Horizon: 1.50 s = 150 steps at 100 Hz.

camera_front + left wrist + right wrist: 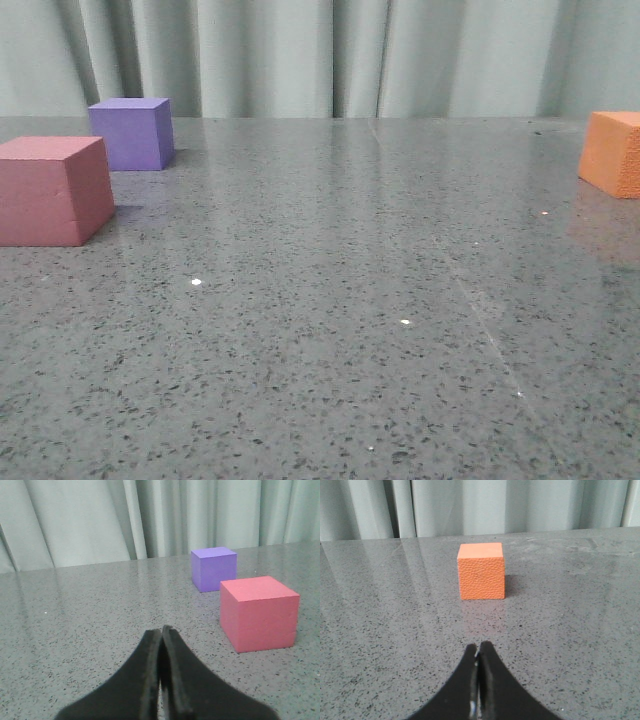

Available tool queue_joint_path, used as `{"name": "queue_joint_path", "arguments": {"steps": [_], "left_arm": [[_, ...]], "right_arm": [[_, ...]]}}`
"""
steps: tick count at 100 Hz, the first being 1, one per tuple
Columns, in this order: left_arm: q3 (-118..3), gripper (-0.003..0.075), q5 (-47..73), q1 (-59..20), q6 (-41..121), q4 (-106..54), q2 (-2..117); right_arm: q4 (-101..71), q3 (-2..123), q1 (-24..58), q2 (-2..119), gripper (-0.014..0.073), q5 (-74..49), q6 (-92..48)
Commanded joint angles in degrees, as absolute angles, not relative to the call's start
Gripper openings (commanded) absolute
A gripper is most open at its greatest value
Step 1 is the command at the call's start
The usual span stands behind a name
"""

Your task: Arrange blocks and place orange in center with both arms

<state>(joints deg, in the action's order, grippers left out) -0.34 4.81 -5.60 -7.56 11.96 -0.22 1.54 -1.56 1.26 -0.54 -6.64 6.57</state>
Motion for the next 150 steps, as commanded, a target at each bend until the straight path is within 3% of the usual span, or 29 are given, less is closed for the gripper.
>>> {"name": "queue_joint_path", "arguments": {"steps": [1, 83, 104, 121, 150], "left_arm": [[2.9, -0.0019, 0.7, -6.1, -7.9, 12.0, -2.1], [2.9, -0.0019, 0.7, -6.1, -7.9, 12.0, -2.1], [2.9, -0.0019, 0.7, -6.1, -7.9, 12.0, -2.1], [2.9, -0.0019, 0.7, -6.1, -7.9, 12.0, -2.1], [2.9, -0.0019, 0.7, -6.1, -7.9, 12.0, -2.1]], "right_arm": [[1.6, -0.8, 1.1, -2.0, -0.0067, -1.9, 6.2], [0.8, 0.2, 1.1, -1.9, -0.0067, 3.1, 10.4], [0.5, 12.7, 1.1, 3.9, -0.0067, -13.1, 17.0], [0.5, 27.4, 1.1, 17.8, -0.0067, -28.5, 16.3], [0.5, 48.4, 1.1, 40.4, -0.0067, -41.1, 11.1]]}}
